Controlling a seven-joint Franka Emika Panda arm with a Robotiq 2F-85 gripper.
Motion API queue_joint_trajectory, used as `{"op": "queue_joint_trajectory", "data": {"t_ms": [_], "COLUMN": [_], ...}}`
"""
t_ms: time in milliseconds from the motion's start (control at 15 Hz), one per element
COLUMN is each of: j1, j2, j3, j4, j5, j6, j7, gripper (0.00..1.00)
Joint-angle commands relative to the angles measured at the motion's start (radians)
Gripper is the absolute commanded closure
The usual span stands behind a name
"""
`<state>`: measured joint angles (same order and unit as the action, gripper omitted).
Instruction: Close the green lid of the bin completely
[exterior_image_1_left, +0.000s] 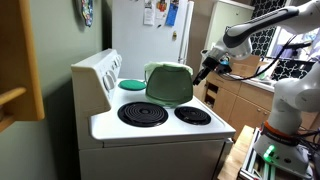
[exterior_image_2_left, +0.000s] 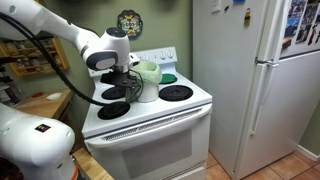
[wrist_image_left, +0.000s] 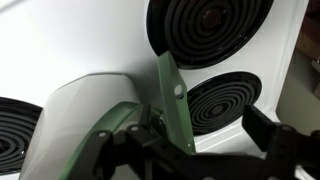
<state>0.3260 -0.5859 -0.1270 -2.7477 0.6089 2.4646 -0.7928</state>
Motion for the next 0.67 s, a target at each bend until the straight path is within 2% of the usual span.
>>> {"op": "queue_joint_trajectory", "data": {"t_ms": [0, 400, 467, 600], "j1": [0.018, 0.037, 0.039, 0.049], "j2": [0.027, 0.061, 0.065, 0.066], "j3": [-0.013, -0.013, -0.012, -0.018], "j4": [0.0, 0.0, 0.0, 0.0], "j5": [0.024, 0.033, 0.035, 0.044], "j6": [0.042, 0.079, 0.083, 0.087], "j7": [-0.038, -0.07, -0.072, -0.086], "gripper": [0.0, 0.01, 0.24, 0.3]}}
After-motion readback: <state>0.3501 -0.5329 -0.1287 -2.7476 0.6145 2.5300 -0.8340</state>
